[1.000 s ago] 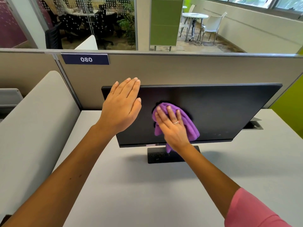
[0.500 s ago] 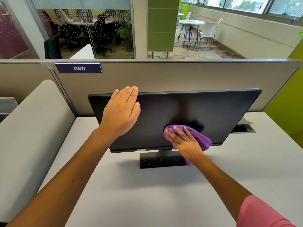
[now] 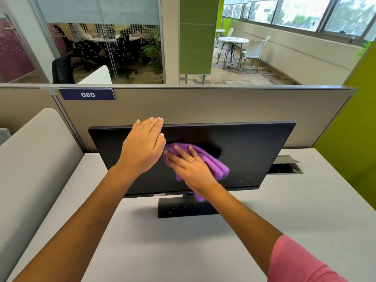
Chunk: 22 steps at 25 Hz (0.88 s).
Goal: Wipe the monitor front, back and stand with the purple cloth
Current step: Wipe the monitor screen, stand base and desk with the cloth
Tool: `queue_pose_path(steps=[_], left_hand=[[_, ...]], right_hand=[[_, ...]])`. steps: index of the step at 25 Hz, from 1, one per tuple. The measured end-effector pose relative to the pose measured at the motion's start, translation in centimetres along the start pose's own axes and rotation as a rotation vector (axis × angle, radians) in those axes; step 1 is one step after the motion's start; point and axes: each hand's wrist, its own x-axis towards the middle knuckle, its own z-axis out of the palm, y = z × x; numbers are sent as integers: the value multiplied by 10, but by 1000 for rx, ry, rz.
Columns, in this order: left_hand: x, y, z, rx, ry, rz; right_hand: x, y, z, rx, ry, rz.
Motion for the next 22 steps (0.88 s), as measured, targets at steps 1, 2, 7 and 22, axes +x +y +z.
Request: queue_pose_path(steps=[1,2,7,22], left_hand=[[0,0,-1,-8,-1,-9],[0,1,-1,-16,0,-18],[-1,3,2,-40,17,-49],[13,42,19,32,41,-29]], right_hand=[[-10,-1,8,-39,-96,-57],[-23,0,16,-80,-172,-88],[-80,47,19,-140,-143,1],[-55,49,7,-79,-102,-72]])
